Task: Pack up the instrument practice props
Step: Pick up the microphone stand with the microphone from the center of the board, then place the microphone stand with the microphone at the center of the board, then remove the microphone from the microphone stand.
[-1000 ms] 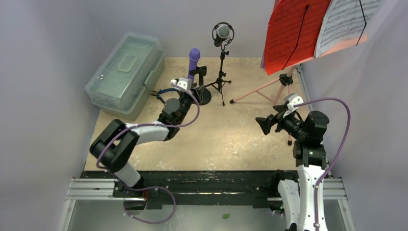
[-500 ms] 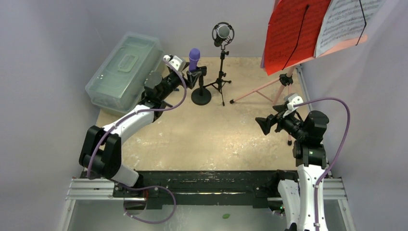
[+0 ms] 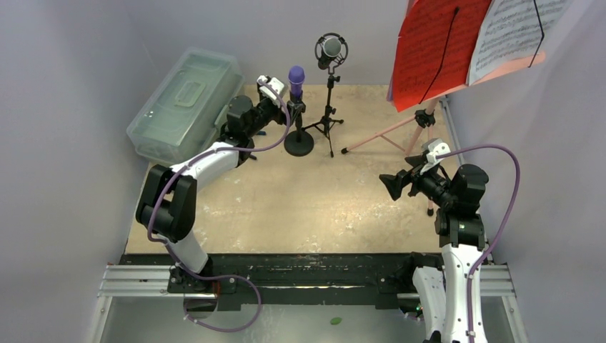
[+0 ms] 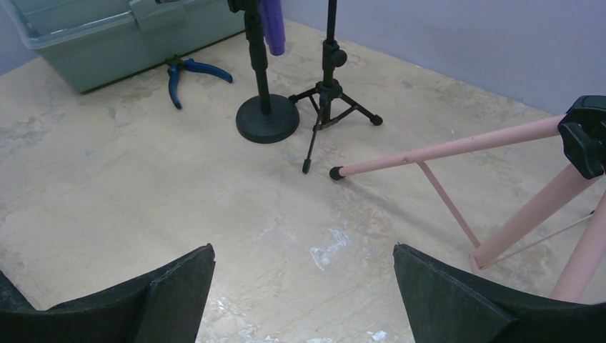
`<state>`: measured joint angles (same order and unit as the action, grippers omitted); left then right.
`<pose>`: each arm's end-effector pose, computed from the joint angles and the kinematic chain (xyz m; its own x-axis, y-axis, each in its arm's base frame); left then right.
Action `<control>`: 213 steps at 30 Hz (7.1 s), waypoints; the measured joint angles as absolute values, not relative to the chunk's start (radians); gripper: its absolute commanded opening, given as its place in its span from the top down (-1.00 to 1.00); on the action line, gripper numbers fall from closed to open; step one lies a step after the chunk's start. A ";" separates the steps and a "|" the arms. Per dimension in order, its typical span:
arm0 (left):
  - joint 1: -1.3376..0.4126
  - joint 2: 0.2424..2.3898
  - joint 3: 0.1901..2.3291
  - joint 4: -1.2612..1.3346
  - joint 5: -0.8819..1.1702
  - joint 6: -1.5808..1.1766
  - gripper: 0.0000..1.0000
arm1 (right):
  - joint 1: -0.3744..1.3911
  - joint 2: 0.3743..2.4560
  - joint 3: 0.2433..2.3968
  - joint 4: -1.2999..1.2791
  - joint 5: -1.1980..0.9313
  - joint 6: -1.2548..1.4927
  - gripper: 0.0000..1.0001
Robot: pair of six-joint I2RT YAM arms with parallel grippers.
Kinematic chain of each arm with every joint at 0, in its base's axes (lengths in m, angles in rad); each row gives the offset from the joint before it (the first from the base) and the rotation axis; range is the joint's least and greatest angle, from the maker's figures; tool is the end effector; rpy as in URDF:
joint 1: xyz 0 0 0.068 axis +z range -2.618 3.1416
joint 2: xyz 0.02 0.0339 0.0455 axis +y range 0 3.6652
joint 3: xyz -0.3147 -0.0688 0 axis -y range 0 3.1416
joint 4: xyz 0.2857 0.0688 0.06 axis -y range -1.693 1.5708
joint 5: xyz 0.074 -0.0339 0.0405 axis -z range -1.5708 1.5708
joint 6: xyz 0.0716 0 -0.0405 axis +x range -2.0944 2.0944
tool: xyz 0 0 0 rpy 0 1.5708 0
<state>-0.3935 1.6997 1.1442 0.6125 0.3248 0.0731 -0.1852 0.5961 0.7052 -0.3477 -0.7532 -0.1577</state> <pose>0.4313 -0.2038 0.3340 0.1005 0.0332 -0.9944 0.6520 0.7527 0.0910 0.1660 0.0187 0.3511 -0.1479 -0.0888 -0.9850 -0.5489 0.8358 0.0070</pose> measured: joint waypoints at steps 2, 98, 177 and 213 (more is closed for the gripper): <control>-0.393 1.708 1.148 0.630 0.310 0.073 -0.46 | -0.185 0.596 0.705 -0.348 -0.753 -0.158 -0.98; -0.766 1.258 0.881 0.606 -0.009 -0.201 1.00 | -0.157 0.609 0.705 -0.387 -0.764 -0.188 -0.98; -0.652 1.227 0.669 0.604 0.426 -0.275 -0.79 | -0.131 0.622 0.705 -0.404 -0.782 -0.248 -0.97; -0.869 1.201 0.713 0.651 -0.109 -0.303 1.00 | -0.131 0.635 0.705 -0.405 -0.789 -0.250 -0.98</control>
